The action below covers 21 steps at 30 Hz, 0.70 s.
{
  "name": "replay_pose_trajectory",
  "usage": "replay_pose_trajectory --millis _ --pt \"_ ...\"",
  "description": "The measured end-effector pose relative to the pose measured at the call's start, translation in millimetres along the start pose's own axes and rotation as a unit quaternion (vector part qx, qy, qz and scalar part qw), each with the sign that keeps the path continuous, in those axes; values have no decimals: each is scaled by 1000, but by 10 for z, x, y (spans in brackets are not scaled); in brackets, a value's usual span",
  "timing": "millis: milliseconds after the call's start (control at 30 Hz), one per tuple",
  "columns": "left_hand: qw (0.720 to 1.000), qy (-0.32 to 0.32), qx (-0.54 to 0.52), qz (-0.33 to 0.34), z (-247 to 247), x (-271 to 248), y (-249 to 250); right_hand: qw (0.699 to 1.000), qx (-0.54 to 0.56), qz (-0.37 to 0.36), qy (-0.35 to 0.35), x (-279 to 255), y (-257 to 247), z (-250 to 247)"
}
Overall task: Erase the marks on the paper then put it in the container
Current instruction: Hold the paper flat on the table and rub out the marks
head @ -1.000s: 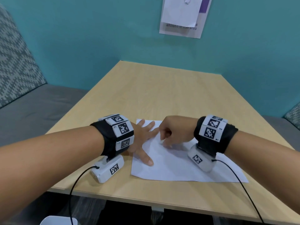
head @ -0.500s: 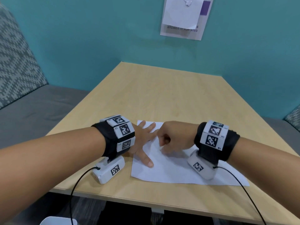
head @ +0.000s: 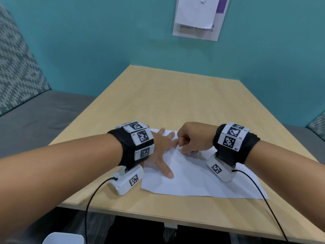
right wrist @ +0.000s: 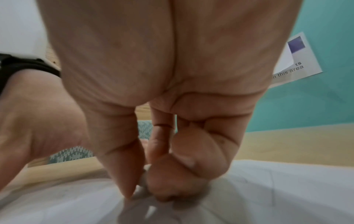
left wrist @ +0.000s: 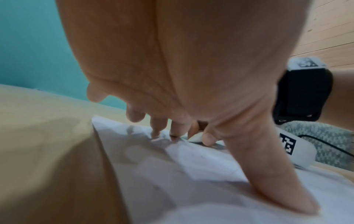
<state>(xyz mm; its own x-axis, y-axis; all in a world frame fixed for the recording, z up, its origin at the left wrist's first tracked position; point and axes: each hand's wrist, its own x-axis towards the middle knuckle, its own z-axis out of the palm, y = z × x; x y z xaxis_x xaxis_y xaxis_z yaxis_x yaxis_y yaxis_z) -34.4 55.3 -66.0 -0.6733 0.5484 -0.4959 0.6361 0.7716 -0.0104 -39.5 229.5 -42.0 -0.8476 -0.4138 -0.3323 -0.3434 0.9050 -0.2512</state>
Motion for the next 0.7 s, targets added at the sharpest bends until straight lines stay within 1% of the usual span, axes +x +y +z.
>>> replay_pose_trajectory --millis 100,200,233,300,367,400,433,533,567,700 --pt "999 8 -33 19 36 34 7 1000 -11 -23 5 -56 -77 54" --pt "998 20 -49 22 74 21 0 997 4 -71 -40 -153 -228 179" --pt "998 23 -49 22 82 23 -7 996 -3 -76 -44 -159 -235 177" --pt "999 18 -33 19 85 42 -17 998 -26 -59 -19 -115 -153 83" --pt "1000 12 -14 11 87 60 -20 1000 -21 -19 10 -77 -41 -3" --pt "1000 11 -11 9 89 59 -17 1000 -20 -12 15 -82 -30 2" --pt "1000 12 -12 11 94 56 -17 1000 -22 -19 9 -98 -64 39" --pt "1000 16 -19 19 101 27 -4 997 -13 -70 -37 -204 -230 189" --pt "1000 15 -17 18 100 28 -4 997 -10 -71 -40 -205 -221 176" --pt "1000 9 -3 5 88 39 -4 1000 -6 -5 3 -90 -14 -1"
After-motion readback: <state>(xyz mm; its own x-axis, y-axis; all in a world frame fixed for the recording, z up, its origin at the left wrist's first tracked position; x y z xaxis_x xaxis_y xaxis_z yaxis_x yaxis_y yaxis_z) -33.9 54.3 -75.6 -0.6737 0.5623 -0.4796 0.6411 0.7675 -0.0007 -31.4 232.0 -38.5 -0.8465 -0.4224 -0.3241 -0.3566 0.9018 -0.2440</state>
